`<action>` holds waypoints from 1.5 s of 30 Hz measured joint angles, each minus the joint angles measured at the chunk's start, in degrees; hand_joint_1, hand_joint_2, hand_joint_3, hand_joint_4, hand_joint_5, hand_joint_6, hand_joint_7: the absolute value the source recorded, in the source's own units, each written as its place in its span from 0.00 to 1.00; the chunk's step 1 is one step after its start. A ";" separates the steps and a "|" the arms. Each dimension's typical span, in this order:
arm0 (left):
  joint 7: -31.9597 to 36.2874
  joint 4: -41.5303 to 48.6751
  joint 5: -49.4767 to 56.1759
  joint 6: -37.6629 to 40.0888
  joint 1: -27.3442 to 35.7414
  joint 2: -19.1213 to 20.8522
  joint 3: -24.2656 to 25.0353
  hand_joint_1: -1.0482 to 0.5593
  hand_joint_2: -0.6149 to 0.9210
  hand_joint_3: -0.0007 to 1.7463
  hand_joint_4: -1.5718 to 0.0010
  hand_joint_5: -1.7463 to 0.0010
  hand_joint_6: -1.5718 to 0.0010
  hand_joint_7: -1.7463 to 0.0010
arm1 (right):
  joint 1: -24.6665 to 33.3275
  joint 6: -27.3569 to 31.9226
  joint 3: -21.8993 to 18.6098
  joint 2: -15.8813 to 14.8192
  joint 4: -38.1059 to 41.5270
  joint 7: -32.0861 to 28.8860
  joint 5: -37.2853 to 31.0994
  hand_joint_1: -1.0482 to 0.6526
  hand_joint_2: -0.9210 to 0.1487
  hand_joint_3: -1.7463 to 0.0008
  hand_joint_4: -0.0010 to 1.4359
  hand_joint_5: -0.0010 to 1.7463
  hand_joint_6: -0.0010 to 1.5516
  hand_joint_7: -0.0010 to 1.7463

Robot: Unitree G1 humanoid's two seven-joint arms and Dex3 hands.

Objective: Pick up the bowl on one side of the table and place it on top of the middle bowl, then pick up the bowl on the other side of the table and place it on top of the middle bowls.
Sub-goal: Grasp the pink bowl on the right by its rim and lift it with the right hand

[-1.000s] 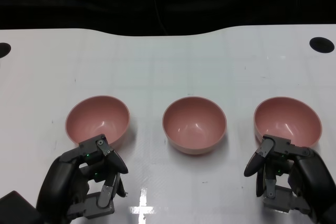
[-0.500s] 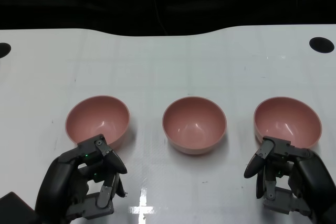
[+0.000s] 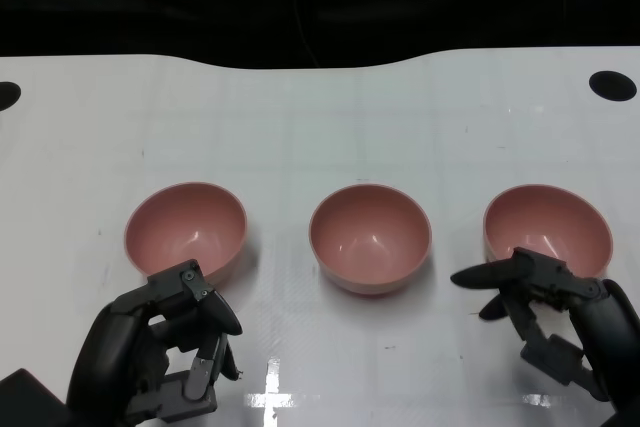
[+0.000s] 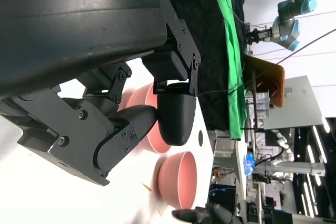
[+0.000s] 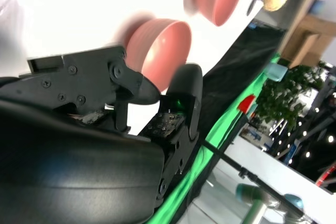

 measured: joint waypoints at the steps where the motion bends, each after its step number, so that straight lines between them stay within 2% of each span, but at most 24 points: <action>1: 0.00 -0.09 0.03 0.00 0.05 0.00 -0.08 0.53 0.70 0.69 0.47 0.05 0.50 0.16 | 0.01 0.15 0.02 -0.24 -0.48 -0.66 -1.49 0.38 0.06 0.98 0.22 0.50 0.34 0.14; 6: 0.00 -0.73 0.17 0.20 0.37 -0.01 -0.22 0.52 0.70 0.68 0.47 0.05 0.50 0.17 | 0.10 3.17 0.02 -2.59 -3.05 -3.37 -9.34 0.29 0.05 1.00 0.17 0.36 0.26 0.04; 9: 0.00 -0.98 0.16 0.30 0.39 -0.02 -0.26 0.53 0.71 0.69 0.48 0.05 0.50 0.17 | 0.08 5.26 0.06 -4.02 -4.30 -6.07 -15.52 0.23 0.05 1.00 0.17 0.31 0.21 0.01; 14: 0.00 -1.00 0.17 0.30 0.39 -0.02 -0.27 0.54 0.71 0.69 0.48 0.05 0.50 0.17 | -0.55 9.41 0.40 -5.13 -5.86 -9.25 -22.20 0.20 0.05 1.00 0.16 0.29 0.19 0.00; 20: 0.01 -1.00 0.70 0.30 0.39 -0.05 -0.40 0.53 0.71 0.69 0.48 0.06 0.50 0.18 | -1.98 15.62 1.15 -5.77 -8.08 -9.35 -26.71 0.22 0.08 1.00 0.10 0.28 0.13 0.00; 27: 0.02 -1.20 1.09 0.32 0.46 -0.23 -0.69 0.53 0.71 0.67 0.48 0.07 0.51 0.19 | -4.94 25.10 4.38 -8.51 -8.06 -5.14 -33.55 0.23 0.07 1.00 0.10 0.29 0.18 0.02; 32: 0.02 -1.25 1.26 0.30 0.47 -0.34 -0.89 0.53 0.72 0.67 0.49 0.06 0.50 0.20 | -9.91 30.70 7.37 -9.80 -3.46 -2.34 -36.80 0.23 0.06 1.00 0.14 0.27 0.20 0.02; 37: 0.03 -1.29 1.37 0.30 0.54 -0.35 -0.88 0.53 0.71 0.67 0.48 0.06 0.50 0.19 | -13.20 32.84 11.00 -10.51 3.19 -2.22 -38.09 0.23 0.06 1.00 0.24 0.13 0.20 0.00; 41: 0.05 -1.46 1.52 0.32 0.58 -0.39 -0.92 0.53 0.71 0.67 0.49 0.06 0.50 0.19 | -16.92 34.07 13.37 -10.70 8.92 -2.29 -38.12 0.24 0.05 1.00 0.27 0.12 0.22 0.01; 45: 0.04 -2.02 1.70 0.32 0.72 -0.49 -0.95 0.53 0.71 0.67 0.49 0.06 0.50 0.20 | -20.17 34.62 15.28 -10.75 13.56 -2.39 -37.81 0.26 0.04 1.00 0.32 0.11 0.28 0.02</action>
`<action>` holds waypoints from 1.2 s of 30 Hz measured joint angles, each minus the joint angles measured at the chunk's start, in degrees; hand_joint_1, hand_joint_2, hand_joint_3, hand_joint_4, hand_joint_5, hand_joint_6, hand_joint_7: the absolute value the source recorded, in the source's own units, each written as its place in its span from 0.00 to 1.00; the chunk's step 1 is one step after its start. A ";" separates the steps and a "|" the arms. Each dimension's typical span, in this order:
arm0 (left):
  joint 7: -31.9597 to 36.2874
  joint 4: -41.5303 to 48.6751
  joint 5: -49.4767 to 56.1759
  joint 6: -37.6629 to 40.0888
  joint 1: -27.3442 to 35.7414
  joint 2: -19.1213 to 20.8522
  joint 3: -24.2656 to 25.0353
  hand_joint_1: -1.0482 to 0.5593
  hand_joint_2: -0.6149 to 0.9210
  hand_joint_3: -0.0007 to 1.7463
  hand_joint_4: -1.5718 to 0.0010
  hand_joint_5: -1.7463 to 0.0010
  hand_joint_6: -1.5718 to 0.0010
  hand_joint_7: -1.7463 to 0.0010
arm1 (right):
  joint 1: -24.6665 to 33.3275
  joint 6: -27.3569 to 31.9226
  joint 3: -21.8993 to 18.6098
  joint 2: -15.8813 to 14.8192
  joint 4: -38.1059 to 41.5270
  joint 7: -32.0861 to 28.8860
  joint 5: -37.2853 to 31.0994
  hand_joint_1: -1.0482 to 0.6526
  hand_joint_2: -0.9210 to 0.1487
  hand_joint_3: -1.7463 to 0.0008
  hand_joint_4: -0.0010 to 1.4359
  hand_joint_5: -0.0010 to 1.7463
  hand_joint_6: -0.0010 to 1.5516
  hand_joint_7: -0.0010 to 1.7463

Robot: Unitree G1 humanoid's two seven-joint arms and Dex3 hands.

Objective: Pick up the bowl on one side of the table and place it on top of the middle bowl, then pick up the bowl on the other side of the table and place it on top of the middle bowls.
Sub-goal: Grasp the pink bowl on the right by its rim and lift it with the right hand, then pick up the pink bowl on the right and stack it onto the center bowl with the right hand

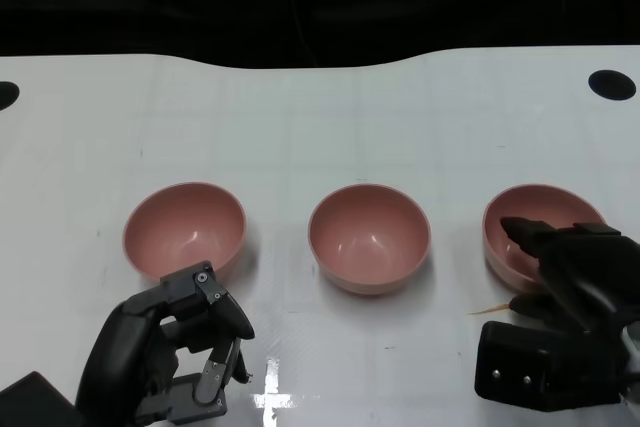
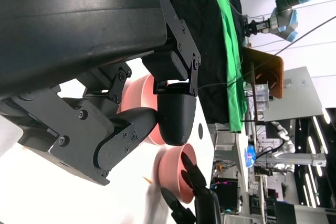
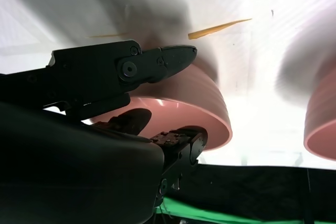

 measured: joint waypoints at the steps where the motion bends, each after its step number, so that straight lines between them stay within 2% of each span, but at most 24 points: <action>1: 0.00 -0.12 -0.02 0.00 0.04 -0.03 -0.01 0.53 0.71 0.67 0.49 0.06 0.50 0.20 | -0.84 0.05 0.64 -0.01 1.33 0.02 0.05 0.29 0.04 1.00 0.35 0.11 0.31 0.03; 3: 0.00 -0.34 -0.01 0.00 0.12 -0.07 0.00 0.53 0.72 0.67 0.49 0.06 0.51 0.20 | -2.24 -0.22 1.84 -0.02 3.92 -0.16 0.08 0.33 0.01 1.00 0.41 0.10 0.36 0.03; 4: 0.00 -0.41 0.00 0.01 0.14 -0.08 -0.01 0.54 0.72 0.67 0.49 0.07 0.51 0.20 | -2.85 -0.47 2.36 -0.03 5.15 -0.50 0.11 0.37 0.01 0.99 0.48 0.12 0.40 0.04; 5: 0.00 -0.48 0.00 0.01 0.15 -0.09 -0.02 0.54 0.72 0.66 0.49 0.07 0.51 0.20 | -3.48 -1.10 2.77 -0.03 6.44 -1.47 0.39 0.42 0.00 0.98 0.53 0.32 0.49 0.03; 6: 0.00 -0.55 0.00 0.03 0.16 -0.10 -0.03 0.54 0.72 0.66 0.49 0.07 0.50 0.20 | -4.12 -1.99 2.87 -0.02 7.59 -2.91 1.02 0.45 0.00 0.98 0.52 0.48 0.54 0.03; 7: 0.00 -0.63 0.00 0.04 0.16 -0.11 -0.05 0.54 0.72 0.66 0.49 0.07 0.50 0.20 | -4.78 -3.17 2.84 -0.02 8.78 -4.50 1.97 0.48 0.00 0.97 0.57 0.61 0.63 0.05; 8: 0.00 -0.72 0.01 0.04 0.17 -0.12 -0.06 0.54 0.72 0.66 0.49 0.07 0.50 0.20 | -5.42 -4.77 2.79 -0.02 10.29 -6.75 2.88 0.49 0.00 0.96 0.59 0.70 0.69 0.06; 9: 0.00 -0.78 0.02 0.05 0.17 -0.13 -0.08 0.54 0.72 0.66 0.49 0.07 0.50 0.20 | -6.00 -6.46 2.75 -0.04 11.73 -9.02 3.81 0.50 0.00 0.95 0.60 0.75 0.73 0.07; 11: 0.00 -0.83 0.07 0.05 0.18 -0.16 -0.10 0.54 0.72 0.66 0.49 0.07 0.50 0.20 | -7.13 -9.53 2.89 -0.07 14.90 -12.91 4.67 0.48 0.00 0.93 0.60 0.94 0.79 0.11; 12: 0.01 -0.84 0.11 0.06 0.19 -0.17 -0.10 0.54 0.72 0.66 0.49 0.07 0.50 0.20 | -7.65 -10.71 3.00 -0.11 16.29 -14.32 4.87 0.49 0.00 0.92 0.62 0.97 0.72 0.30; 13: 0.02 -0.84 0.13 0.06 0.20 -0.18 -0.11 0.54 0.72 0.66 0.49 0.07 0.50 0.20 | -8.17 -11.80 3.13 -0.14 17.52 -15.67 5.09 0.49 0.00 0.90 0.63 0.98 0.64 0.48; 14: 0.02 -0.84 0.12 0.07 0.20 -0.19 -0.11 0.54 0.72 0.67 0.49 0.07 0.50 0.20 | -8.70 -12.71 3.24 -0.17 18.46 -16.75 5.32 0.49 0.00 0.88 0.65 0.99 0.59 0.60; 15: 0.01 -0.84 0.10 0.10 0.20 -0.21 -0.12 0.55 0.72 0.67 0.49 0.07 0.50 0.20 | -9.23 -13.42 3.32 -0.19 19.20 -17.51 5.44 0.49 0.00 0.87 0.66 1.00 0.57 0.65; 16: 0.01 -0.85 0.10 0.13 0.19 -0.23 -0.14 0.55 0.72 0.67 0.49 0.07 0.50 0.20 | -9.69 -14.12 3.35 -0.21 19.72 -18.23 5.60 0.49 0.06 0.80 0.65 1.00 0.54 0.76; 17: 0.02 -0.85 0.12 0.14 0.19 -0.25 -0.17 0.54 0.71 0.67 0.49 0.07 0.50 0.20 | -10.07 -14.78 3.36 -0.25 20.08 -18.84 5.77 0.49 0.19 0.65 0.65 1.00 0.50 0.87; 18: 0.04 -0.85 0.13 0.15 0.20 -0.26 -0.21 0.54 0.71 0.67 0.48 0.07 0.50 0.20 | -10.42 -15.34 3.37 -0.27 20.22 -19.51 5.89 0.49 0.25 0.60 0.65 1.00 0.48 0.91; 19: 0.08 -0.86 0.15 0.15 0.20 -0.29 -0.29 0.54 0.71 0.67 0.48 0.07 0.50 0.20 | -10.69 -15.82 3.37 -0.27 20.22 -20.35 5.91 0.47 0.26 0.59 0.65 1.00 0.48 0.85; 21: 0.10 -0.88 0.16 0.15 0.19 -0.35 -0.48 0.54 0.71 0.67 0.48 0.07 0.50 0.20 | -11.11 -17.09 3.37 -0.32 19.94 -22.55 5.94 0.49 0.31 0.55 0.66 1.00 0.49 0.88; 22: 0.10 -0.88 0.16 0.15 0.19 -0.36 -0.57 0.54 0.71 0.67 0.48 0.07 0.50 0.20 | -11.21 -17.66 3.37 -0.33 19.55 -23.56 5.94 0.50 0.35 0.51 0.66 1.00 0.48 0.93; 23: 0.09 -0.88 0.13 0.15 0.19 -0.37 -0.62 0.54 0.70 0.67 0.48 0.07 0.50 0.20 | -11.25 -18.22 3.36 -0.33 19.03 -24.61 5.94 0.51 0.41 0.44 0.67 1.00 0.48 0.97; 25: 0.10 -0.88 0.12 0.19 0.19 -0.38 -0.62 0.54 0.71 0.67 0.48 0.08 0.49 0.21 | -11.27 -19.63 3.31 -0.33 17.34 -26.71 6.06 0.51 0.47 0.35 0.67 1.00 0.48 0.99; 27: 0.15 -0.87 0.12 0.28 0.17 -0.38 -0.62 0.55 0.71 0.67 0.48 0.08 0.49 0.21 | -11.30 -21.47 3.14 -0.33 15.38 -27.87 6.83 0.51 0.49 0.30 0.67 1.00 0.48 1.00; 33: 0.41 -0.66 0.14 0.29 -0.12 -0.42 -0.61 0.55 0.71 0.68 0.47 0.08 0.49 0.20 | -11.40 -28.35 2.99 -0.38 10.06 -27.02 10.11 0.51 0.58 0.21 0.68 1.00 0.49 1.00; 36: 0.72 0.05 0.14 0.29 -0.57 -0.48 -0.60 0.55 0.70 0.69 0.47 0.08 0.49 0.21 | -11.49 -30.11 3.00 -0.32 7.08 -25.04 11.09 0.51 0.60 0.19 0.69 1.00 0.53 0.95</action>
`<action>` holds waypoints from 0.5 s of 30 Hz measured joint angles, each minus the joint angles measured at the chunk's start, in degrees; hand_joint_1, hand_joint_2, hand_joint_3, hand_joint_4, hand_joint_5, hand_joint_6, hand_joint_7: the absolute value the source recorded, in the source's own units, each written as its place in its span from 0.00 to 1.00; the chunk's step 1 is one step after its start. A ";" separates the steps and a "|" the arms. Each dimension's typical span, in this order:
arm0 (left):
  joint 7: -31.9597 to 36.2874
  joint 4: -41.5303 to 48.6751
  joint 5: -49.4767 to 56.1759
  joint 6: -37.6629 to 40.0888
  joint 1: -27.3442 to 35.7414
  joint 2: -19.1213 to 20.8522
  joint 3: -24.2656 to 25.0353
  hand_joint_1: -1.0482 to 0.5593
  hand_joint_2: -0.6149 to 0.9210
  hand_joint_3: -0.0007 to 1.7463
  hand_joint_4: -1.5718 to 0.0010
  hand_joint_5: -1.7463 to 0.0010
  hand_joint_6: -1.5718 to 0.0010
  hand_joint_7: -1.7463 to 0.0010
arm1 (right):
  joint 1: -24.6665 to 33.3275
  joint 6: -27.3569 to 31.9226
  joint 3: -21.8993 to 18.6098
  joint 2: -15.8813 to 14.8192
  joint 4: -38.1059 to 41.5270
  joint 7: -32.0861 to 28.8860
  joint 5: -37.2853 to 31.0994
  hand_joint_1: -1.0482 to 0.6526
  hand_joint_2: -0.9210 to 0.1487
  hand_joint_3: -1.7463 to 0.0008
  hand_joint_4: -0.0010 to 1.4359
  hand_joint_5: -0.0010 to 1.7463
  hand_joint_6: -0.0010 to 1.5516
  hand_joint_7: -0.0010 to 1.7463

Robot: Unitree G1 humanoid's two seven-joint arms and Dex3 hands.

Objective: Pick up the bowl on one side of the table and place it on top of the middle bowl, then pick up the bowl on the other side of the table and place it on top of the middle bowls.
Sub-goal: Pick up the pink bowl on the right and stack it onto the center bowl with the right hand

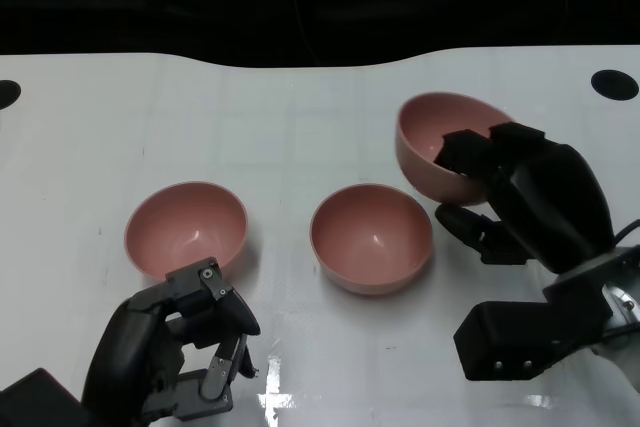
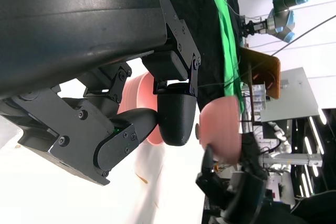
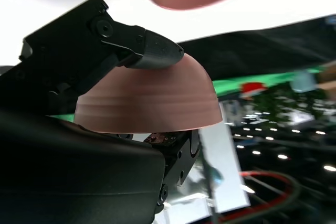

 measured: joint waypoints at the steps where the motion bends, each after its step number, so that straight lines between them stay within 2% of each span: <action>1: 0.01 0.15 0.00 0.00 -0.12 0.00 0.00 0.55 0.70 0.70 0.47 0.08 0.49 0.21 | -0.01 -0.14 0.00 0.02 -0.76 0.72 0.07 0.51 0.60 0.19 0.69 1.00 0.53 0.94; 8: 0.03 1.13 0.02 -0.12 -0.61 0.07 0.56 0.54 0.69 0.71 0.47 0.07 0.49 0.22 | -0.11 -0.92 1.21 1.30 -4.24 4.51 -0.20 0.52 0.67 0.17 0.69 1.00 0.53 0.96; 10: 0.03 1.12 0.01 -0.14 -0.66 0.11 0.72 0.54 0.69 0.70 0.47 0.07 0.49 0.22 | -0.40 -0.96 2.22 2.11 -4.33 4.85 -0.90 0.53 0.67 0.20 0.70 1.00 0.54 0.96; 11: 0.02 1.12 0.01 -0.14 -0.66 0.16 0.75 0.54 0.69 0.70 0.48 0.07 0.49 0.22 | -0.49 -1.04 2.63 2.57 -4.27 4.87 -1.17 0.53 0.64 0.22 0.69 1.00 0.53 0.96; 13: 0.02 1.11 0.00 -0.14 -0.63 0.30 0.84 0.54 0.69 0.70 0.48 0.07 0.49 0.22 | -0.94 -2.01 3.45 3.20 -3.38 4.80 -1.39 0.51 0.53 0.30 0.68 1.00 0.53 0.94; 14: 0.02 1.10 0.00 -0.14 -0.61 0.37 0.90 0.54 0.70 0.70 0.48 0.07 0.49 0.22 | -1.31 -2.48 4.02 3.38 -2.70 4.70 -1.72 0.50 0.51 0.31 0.68 1.00 0.53 0.93; 15: 0.02 1.08 0.00 -0.14 -0.57 0.39 0.94 0.54 0.70 0.69 0.48 0.07 0.49 0.22 | -1.75 -3.03 4.59 3.60 -1.77 4.54 -2.17 0.53 0.54 0.29 0.68 1.00 0.52 0.94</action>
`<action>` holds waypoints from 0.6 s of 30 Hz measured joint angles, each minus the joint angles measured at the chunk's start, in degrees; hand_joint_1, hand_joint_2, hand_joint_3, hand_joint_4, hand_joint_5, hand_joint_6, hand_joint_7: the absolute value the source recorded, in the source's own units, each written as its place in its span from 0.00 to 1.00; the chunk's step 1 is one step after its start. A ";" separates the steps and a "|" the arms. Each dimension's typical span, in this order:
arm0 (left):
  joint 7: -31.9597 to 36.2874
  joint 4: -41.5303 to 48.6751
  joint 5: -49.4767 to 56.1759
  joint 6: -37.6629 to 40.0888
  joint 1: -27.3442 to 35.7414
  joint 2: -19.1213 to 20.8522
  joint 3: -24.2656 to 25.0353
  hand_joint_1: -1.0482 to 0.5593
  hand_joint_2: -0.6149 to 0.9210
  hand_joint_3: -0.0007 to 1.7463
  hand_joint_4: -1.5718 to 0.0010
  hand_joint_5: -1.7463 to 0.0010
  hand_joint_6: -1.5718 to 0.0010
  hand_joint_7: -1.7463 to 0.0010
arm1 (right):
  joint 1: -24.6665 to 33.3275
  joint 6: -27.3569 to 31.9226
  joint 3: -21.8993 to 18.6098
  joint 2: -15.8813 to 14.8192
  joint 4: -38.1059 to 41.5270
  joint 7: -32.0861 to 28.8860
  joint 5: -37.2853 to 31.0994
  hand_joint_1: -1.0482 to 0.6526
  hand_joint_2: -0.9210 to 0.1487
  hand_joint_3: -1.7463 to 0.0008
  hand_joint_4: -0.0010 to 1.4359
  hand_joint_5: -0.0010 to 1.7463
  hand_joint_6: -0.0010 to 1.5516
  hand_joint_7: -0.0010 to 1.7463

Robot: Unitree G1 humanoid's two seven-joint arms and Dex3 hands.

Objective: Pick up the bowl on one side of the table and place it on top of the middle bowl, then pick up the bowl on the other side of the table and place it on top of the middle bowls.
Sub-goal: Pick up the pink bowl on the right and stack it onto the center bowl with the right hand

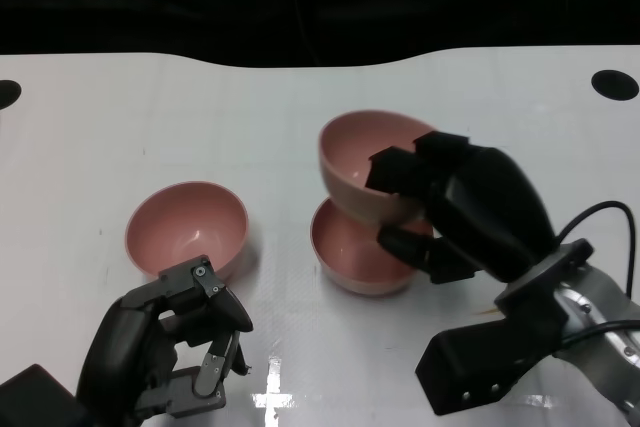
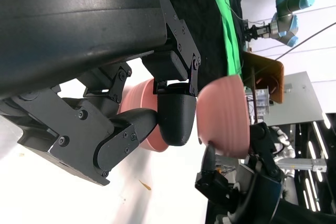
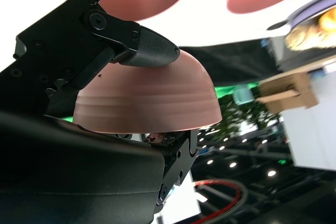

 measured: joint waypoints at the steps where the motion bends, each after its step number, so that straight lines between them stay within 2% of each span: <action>1: 0.00 -0.03 0.00 0.00 0.02 -0.01 0.00 0.54 0.70 0.69 0.48 0.07 0.49 0.22 | -0.25 -0.43 0.37 0.34 0.98 -0.22 -0.17 0.54 0.55 0.27 0.68 1.00 0.52 0.94; 4: 0.01 -0.10 0.00 0.00 0.13 -0.06 -0.05 0.54 0.70 0.68 0.48 0.07 0.48 0.22 | -0.59 -1.17 1.30 0.93 3.66 -0.63 -0.32 0.56 0.59 0.25 0.68 1.00 0.52 0.94; 8: 0.03 -0.26 0.12 0.00 0.38 -0.22 -0.31 0.54 0.70 0.68 0.48 0.07 0.48 0.23 | -1.27 -1.79 2.78 1.26 7.16 -1.18 -1.38 0.56 0.59 0.27 0.68 1.00 0.51 0.95; 16: 0.17 -0.97 0.20 -0.01 1.12 -0.50 -0.98 0.54 0.70 0.69 0.47 0.08 0.49 0.21 | -3.16 -2.51 5.00 1.56 13.08 -3.90 -3.31 0.58 0.61 0.29 0.69 1.00 0.53 0.93; 17: 0.23 -1.21 0.23 -0.01 1.15 -0.52 -1.09 0.54 0.70 0.69 0.47 0.08 0.49 0.21 | -3.28 -2.51 5.13 1.56 13.67 -3.92 -3.48 0.57 0.58 0.29 0.68 1.00 0.53 0.90; 18: 0.37 -1.39 0.25 -0.01 1.19 -0.53 -1.15 0.54 0.70 0.69 0.47 0.08 0.49 0.21 | -3.32 -2.53 5.31 1.55 13.99 -3.70 -3.49 0.56 0.54 0.34 0.66 0.90 0.55 0.76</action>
